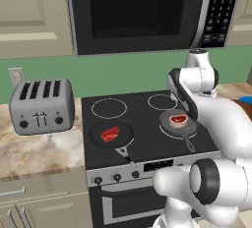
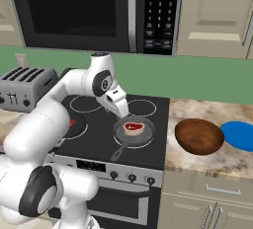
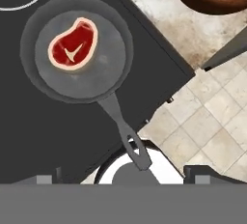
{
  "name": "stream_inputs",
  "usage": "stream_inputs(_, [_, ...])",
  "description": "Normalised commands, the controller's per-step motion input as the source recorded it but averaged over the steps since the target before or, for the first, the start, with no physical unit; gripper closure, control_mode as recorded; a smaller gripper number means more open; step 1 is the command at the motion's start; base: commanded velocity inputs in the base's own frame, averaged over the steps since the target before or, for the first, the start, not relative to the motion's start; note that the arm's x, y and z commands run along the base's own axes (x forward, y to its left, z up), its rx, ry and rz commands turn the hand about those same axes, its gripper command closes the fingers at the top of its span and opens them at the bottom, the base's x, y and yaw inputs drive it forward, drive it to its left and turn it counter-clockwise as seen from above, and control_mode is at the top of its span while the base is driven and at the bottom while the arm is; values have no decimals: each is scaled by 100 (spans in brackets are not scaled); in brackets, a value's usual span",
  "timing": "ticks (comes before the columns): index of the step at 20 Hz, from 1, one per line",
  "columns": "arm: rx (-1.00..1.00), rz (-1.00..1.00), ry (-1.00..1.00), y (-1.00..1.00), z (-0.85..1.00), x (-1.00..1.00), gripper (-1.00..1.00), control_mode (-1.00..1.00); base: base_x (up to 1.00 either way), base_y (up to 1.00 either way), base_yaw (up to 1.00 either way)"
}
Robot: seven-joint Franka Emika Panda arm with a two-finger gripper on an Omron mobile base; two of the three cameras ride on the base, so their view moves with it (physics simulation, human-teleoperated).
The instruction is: Place one of the steaks on the plate and the other in the bowl. Then place the bowl in the fridge.
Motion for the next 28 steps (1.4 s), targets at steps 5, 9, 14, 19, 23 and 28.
stream_inputs(5, [-1,-25,8,-42,-19,15,-100,-100,0,0,0])
stream_inputs(9, [0,-13,2,-33,-36,31,-100,-100,0,0,0])
stream_inputs(14, [0,-1,0,-17,-33,28,-100,-100,0,0,0])
stream_inputs(19, [0,0,0,-13,-29,26,-100,-100,0,0,0])
stream_inputs(23, [0,0,0,-12,-29,31,-100,-100,0,0,0])
stream_inputs(28, [0,0,0,-1,-20,27,-100,-100,0,0,0])
